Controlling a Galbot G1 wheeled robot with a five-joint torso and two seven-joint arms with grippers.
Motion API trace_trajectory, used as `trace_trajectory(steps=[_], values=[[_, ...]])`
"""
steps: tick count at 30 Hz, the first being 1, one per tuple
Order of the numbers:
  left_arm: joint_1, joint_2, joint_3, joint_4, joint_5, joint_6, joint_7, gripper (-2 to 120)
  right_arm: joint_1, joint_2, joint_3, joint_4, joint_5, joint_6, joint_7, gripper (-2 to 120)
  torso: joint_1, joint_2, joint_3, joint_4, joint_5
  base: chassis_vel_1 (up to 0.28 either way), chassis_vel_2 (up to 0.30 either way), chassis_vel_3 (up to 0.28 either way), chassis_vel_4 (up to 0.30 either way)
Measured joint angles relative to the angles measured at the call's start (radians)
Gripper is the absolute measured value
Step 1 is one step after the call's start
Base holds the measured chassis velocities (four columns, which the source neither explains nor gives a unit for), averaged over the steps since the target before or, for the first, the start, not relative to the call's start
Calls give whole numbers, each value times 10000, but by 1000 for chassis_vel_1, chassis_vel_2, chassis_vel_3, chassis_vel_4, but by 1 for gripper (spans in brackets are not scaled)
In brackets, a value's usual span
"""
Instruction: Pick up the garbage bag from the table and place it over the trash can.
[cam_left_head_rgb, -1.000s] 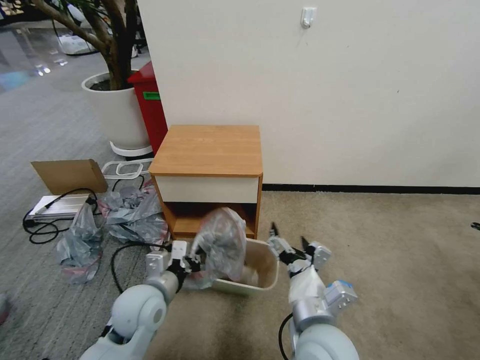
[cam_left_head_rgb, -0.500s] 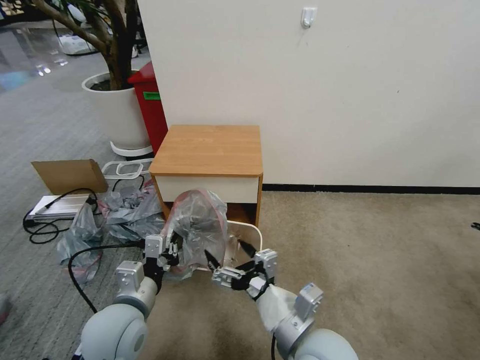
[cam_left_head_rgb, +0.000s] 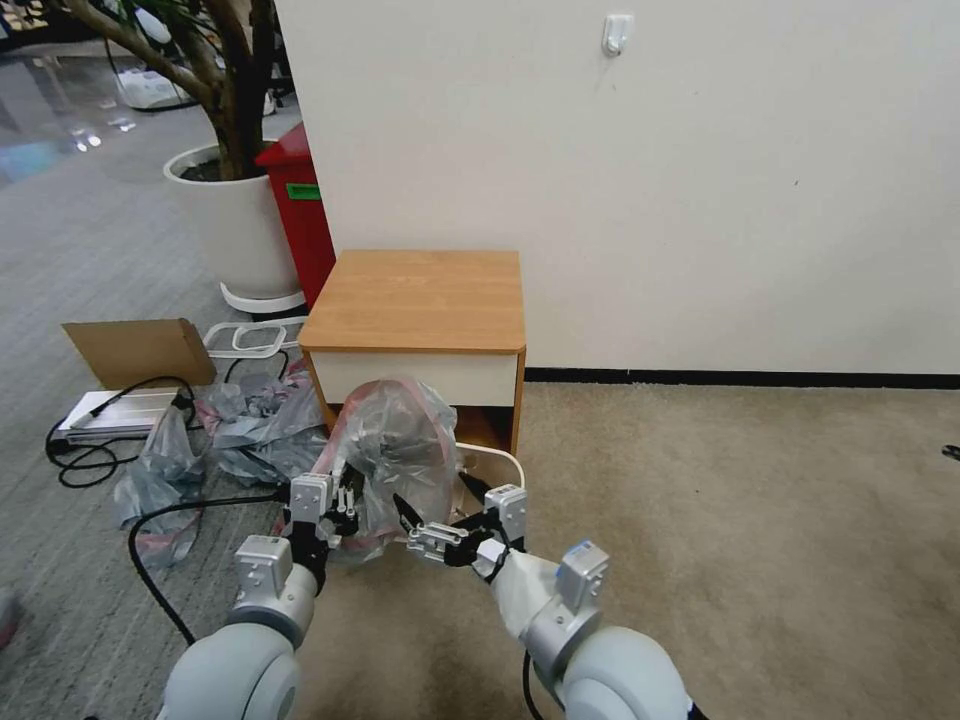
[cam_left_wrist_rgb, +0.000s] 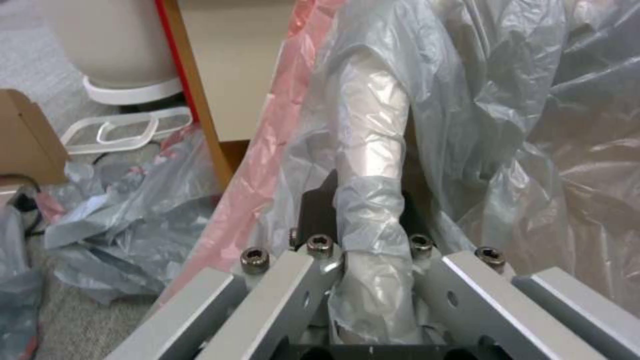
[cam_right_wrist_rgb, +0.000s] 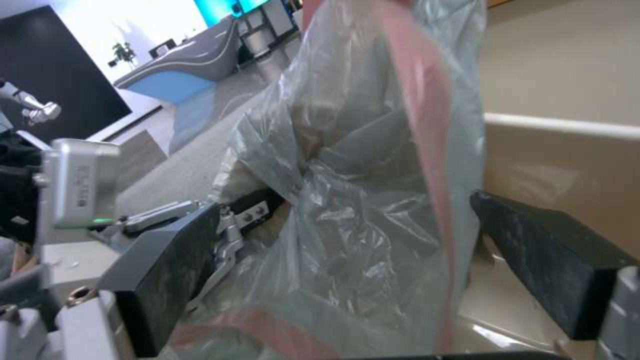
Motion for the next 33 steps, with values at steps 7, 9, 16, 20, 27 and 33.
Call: trace_trajectory(steps=[7,9,16,20,27,33], values=[[171,-5,-6,-141,69,-59,14,4,420,91,103,-345,88,-122,231,92,-1,0,0,-1,0,0,0,0,0],[204,-15,1,-162,87,-85,15,4,491,95,118,-397,144,-193,301,92,0,0,0,0,0,0,0,0,0],[245,-12,-105,-184,145,-138,18,4,422,23,262,-197,196,-642,814,90,-1,0,0,-1,0,0,0,0,0],[252,-11,-134,-185,145,-169,19,4,459,20,344,-187,169,-747,889,88,-1,0,0,0,0,0,0,0,0],[326,-118,12,-251,222,-178,20,4,778,272,209,-496,369,-770,969,82,0,0,0,1,0,0,0,0,0],[340,-120,23,-259,239,-187,19,4,828,300,198,-587,427,-765,997,65,-1,0,0,0,0,0,0,0,0]])
